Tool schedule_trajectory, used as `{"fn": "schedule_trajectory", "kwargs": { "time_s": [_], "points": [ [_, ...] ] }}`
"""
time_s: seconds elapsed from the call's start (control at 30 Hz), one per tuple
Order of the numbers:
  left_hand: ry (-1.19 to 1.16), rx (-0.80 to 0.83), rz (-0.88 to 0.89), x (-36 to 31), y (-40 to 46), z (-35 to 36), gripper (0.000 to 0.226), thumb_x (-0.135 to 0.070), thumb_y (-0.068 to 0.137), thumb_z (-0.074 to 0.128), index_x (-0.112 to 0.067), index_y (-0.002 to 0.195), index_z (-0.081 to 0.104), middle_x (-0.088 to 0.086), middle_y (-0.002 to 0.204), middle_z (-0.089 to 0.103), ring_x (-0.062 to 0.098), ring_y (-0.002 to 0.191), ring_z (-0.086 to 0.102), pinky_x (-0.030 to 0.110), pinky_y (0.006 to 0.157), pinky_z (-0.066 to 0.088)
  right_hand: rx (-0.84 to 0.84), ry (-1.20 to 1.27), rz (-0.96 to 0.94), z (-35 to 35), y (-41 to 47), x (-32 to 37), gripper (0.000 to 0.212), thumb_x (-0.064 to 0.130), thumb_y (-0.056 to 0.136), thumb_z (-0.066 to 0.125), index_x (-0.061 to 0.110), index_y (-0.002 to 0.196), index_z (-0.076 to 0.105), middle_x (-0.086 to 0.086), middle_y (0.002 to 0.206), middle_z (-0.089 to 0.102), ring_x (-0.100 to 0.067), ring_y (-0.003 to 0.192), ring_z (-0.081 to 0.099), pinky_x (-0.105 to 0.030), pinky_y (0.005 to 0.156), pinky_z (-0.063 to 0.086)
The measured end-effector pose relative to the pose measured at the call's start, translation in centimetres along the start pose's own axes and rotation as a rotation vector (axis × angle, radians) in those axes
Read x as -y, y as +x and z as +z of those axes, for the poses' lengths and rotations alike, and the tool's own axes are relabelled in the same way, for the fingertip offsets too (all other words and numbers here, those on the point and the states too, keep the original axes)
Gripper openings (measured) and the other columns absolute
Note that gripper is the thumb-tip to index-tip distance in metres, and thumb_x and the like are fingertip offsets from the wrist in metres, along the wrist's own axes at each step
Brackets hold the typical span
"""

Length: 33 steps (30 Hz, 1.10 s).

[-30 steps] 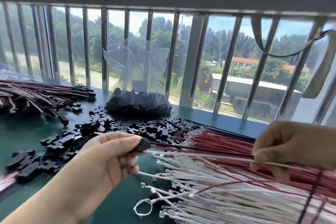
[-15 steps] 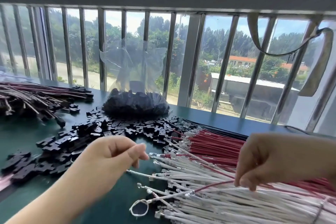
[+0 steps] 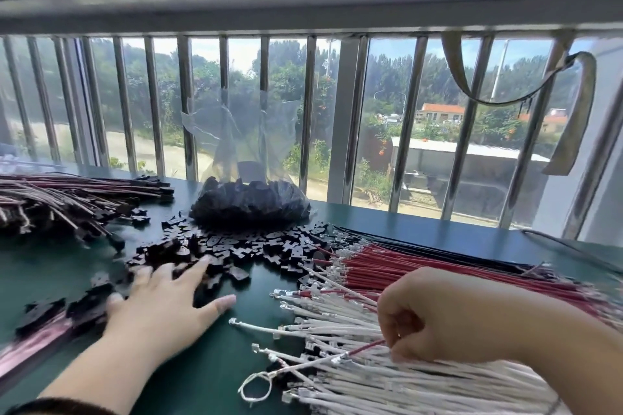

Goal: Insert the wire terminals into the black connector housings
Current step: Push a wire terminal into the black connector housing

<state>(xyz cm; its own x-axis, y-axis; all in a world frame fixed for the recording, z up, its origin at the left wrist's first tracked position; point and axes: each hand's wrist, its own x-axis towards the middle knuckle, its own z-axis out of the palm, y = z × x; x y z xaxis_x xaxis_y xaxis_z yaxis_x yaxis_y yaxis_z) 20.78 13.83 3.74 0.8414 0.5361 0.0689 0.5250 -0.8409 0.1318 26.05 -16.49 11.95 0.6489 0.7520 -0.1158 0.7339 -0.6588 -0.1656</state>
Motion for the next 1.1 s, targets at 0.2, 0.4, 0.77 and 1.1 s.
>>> {"fn": "schedule_trajectory", "kwargs": {
  "time_s": [0.2,0.4,0.77,1.1],
  "points": [
    [-0.149,-0.186,0.335,-2.3,-2.1,0.0,0.052,-0.057,0.087,0.048,-0.055,0.136,0.030,-0.026,0.132,0.045,0.004,0.129,0.036,0.033,0.102,0.038,-0.034,0.020,-0.012,-0.1,-0.1,0.4,0.013,0.039,0.079,0.070,0.035,0.072,0.061,0.019,0.071,0.057,0.005,0.060,0.051,-0.018,0.061,0.047],
    [-0.244,-0.410,0.344,-2.3,-2.5,-0.7,0.034,-0.042,0.076,0.070,-0.045,0.109,0.063,-0.024,0.087,0.062,0.001,0.093,0.059,0.026,0.085,0.030,-0.116,0.023,-0.070,0.9,0.4,0.6,0.012,0.041,0.079,0.066,0.038,0.074,0.055,0.018,0.075,0.054,0.002,0.066,0.049,-0.018,0.062,0.045],
    [-0.846,-0.410,0.373,-3.2,-4.1,-2.0,0.026,-0.016,0.084,0.066,-0.040,0.092,0.066,-0.016,0.063,0.069,-0.007,0.054,0.059,0.006,0.051,0.041,-0.149,0.064,-0.070,1.5,1.0,0.0,0.014,0.033,0.090,0.058,0.035,0.077,0.053,0.019,0.078,0.053,0.007,0.072,0.048,-0.011,0.064,0.038],
    [-1.322,0.229,0.483,-5.8,-6.2,-1.5,0.039,0.004,0.080,0.060,-0.022,0.108,0.067,0.012,0.076,0.074,0.023,0.066,0.071,0.025,0.069,0.056,-0.339,0.504,-0.069,2.1,1.5,0.9,0.015,0.024,0.086,0.064,0.037,0.081,0.069,0.018,0.069,0.063,0.004,0.053,0.049,-0.009,0.052,0.040]
  ]
}}
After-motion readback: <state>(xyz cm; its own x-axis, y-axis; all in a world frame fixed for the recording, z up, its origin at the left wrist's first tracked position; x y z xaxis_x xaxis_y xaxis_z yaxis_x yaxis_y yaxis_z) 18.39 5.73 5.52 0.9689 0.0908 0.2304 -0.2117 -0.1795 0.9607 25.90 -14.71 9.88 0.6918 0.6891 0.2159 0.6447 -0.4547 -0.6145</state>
